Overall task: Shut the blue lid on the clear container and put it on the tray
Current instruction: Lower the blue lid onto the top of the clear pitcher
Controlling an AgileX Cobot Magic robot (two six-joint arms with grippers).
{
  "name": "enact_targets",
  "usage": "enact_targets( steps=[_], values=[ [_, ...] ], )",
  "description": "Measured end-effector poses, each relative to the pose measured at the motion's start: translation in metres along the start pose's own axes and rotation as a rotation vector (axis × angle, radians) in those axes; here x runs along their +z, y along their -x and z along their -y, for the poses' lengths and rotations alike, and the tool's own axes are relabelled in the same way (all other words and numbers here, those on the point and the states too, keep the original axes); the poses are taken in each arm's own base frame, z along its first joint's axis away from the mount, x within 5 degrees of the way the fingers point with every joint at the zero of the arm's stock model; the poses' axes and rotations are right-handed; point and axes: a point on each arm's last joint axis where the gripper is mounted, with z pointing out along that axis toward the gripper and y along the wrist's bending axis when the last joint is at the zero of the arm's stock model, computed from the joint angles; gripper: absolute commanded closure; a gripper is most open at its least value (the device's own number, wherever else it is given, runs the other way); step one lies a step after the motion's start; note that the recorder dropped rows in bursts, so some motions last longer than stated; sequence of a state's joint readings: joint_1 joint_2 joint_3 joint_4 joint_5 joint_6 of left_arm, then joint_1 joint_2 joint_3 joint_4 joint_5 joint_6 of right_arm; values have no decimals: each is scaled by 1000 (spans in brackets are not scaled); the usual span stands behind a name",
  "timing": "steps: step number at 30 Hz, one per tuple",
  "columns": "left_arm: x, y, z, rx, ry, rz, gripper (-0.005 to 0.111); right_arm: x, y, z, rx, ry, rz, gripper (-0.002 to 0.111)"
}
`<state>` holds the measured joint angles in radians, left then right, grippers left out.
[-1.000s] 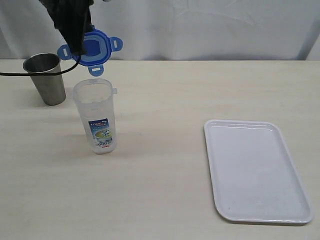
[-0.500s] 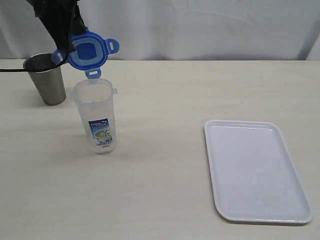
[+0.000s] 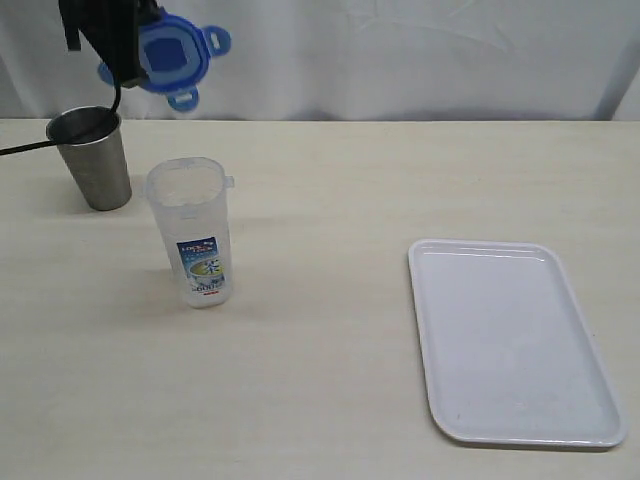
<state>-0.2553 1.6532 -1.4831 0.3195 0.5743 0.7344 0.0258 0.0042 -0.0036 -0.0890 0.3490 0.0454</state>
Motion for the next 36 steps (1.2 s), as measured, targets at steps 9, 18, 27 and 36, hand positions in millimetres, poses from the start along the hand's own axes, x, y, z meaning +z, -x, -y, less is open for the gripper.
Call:
enact_targets(
  steps=[9, 18, 27, 36],
  values=[
    [9, -13, -2, 30, 278, -60, 107, 0, 0, 0, 0, 0, 0, 104],
    [14, 12, 67, 162, 152, -77, 107, 0, 0, 0, 0, 0, 0, 104],
    [-22, 42, 95, 156, 116, -80, 107, 0, 0, 0, 0, 0, 0, 104],
    [-32, 27, 103, 187, 134, -67, 107, 0, 0, 0, 0, 0, 0, 104]
  ],
)
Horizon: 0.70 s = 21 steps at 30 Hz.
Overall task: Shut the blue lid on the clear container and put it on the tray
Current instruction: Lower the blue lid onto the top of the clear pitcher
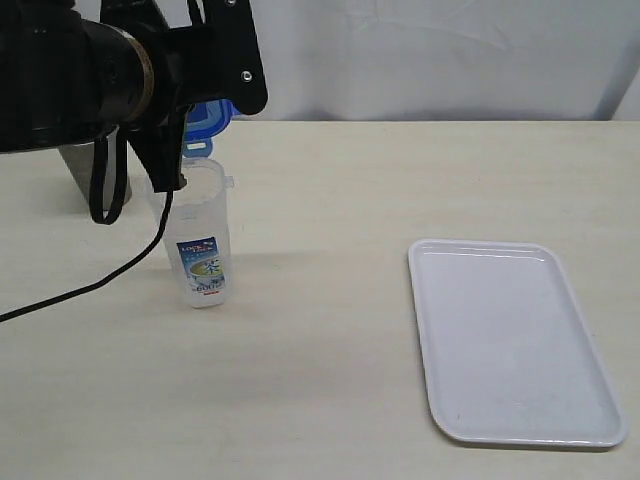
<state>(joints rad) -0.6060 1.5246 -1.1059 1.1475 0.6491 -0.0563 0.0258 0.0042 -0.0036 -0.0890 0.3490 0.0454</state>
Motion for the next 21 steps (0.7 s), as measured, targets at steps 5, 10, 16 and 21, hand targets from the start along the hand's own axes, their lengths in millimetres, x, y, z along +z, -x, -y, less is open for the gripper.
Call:
enact_targets(
  steps=[5, 10, 16, 21],
  values=[
    [0, -1, 0, -11, -3, -13, 107, 0, 0, 0, 0, 0, 0, 104],
    [0, -6, 2, -11, -18, -65, 107, 0, 0, 0, 0, 0, 0, 104],
    [3, -9, 16, -5, -64, -53, 107, 0, 0, 0, 0, 0, 0, 104],
    [4, -8, 18, -4, -72, -43, 107, 0, 0, 0, 0, 0, 0, 104]
  ],
)
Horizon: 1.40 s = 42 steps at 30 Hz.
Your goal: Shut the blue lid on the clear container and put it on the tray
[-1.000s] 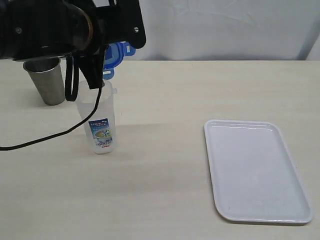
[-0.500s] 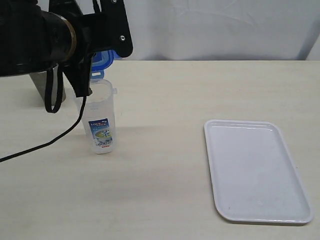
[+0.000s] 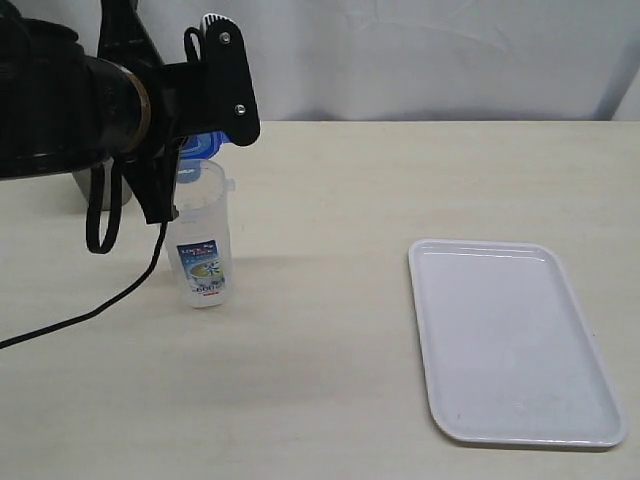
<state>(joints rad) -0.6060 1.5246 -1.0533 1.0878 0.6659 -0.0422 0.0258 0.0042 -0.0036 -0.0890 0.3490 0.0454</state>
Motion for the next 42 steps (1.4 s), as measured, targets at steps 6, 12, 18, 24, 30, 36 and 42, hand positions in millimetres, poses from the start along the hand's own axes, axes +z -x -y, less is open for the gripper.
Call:
enact_targets(
  steps=[6, 12, 18, 24, 30, 36, 42],
  values=[
    [-7, -1, -5, -11, 15, 21, 107, 0, 0, 0, 0, 0, 0, 104],
    [-12, -2, -9, -21, 28, 35, 107, 0, 0, 0, 0, 0, 0, 104],
    [-12, -1, -9, -21, 27, 44, 107, 0, 0, 0, 0, 0, 0, 104],
    [-12, 0, -9, -23, 25, 52, 107, 0, 0, 0, 0, 0, 0, 104],
    [-12, 0, -7, -44, 9, 60, 107, 0, 0, 0, 0, 0, 0, 104],
    [-12, 0, -6, -47, -7, 51, 107, 0, 0, 0, 0, 0, 0, 104],
    [-12, 0, -4, -54, -29, 50, 107, 0, 0, 0, 0, 0, 0, 104]
  ],
)
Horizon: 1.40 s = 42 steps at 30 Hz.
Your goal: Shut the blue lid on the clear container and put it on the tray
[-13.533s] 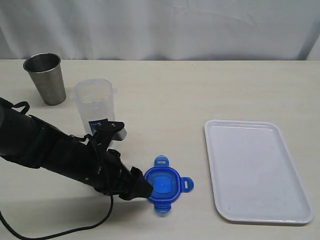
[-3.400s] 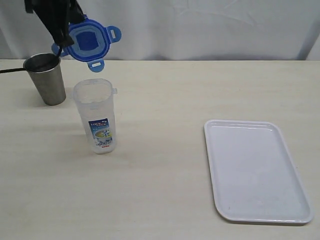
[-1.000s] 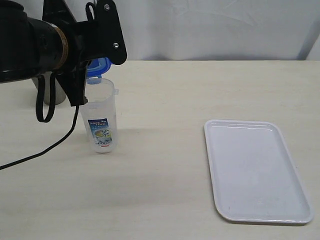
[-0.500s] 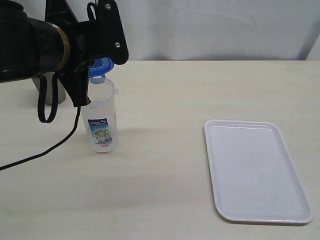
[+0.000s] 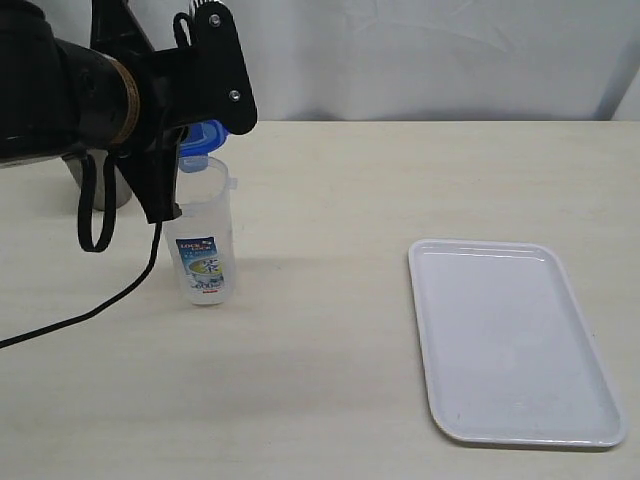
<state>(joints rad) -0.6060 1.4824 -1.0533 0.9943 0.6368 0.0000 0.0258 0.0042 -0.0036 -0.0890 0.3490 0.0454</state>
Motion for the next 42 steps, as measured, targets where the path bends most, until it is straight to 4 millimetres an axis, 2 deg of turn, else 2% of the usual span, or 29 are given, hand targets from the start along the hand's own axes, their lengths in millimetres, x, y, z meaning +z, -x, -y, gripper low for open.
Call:
enact_targets(
  steps=[16, 42],
  values=[
    [0, 2, -3, 62, 33, 23, 107, 0, 0, 0, 0, 0, 0, 104],
    [0, 0, -2, 59, 26, 0, 107, 0, 0, 0, 0, 0, 0, 104]
  ],
)
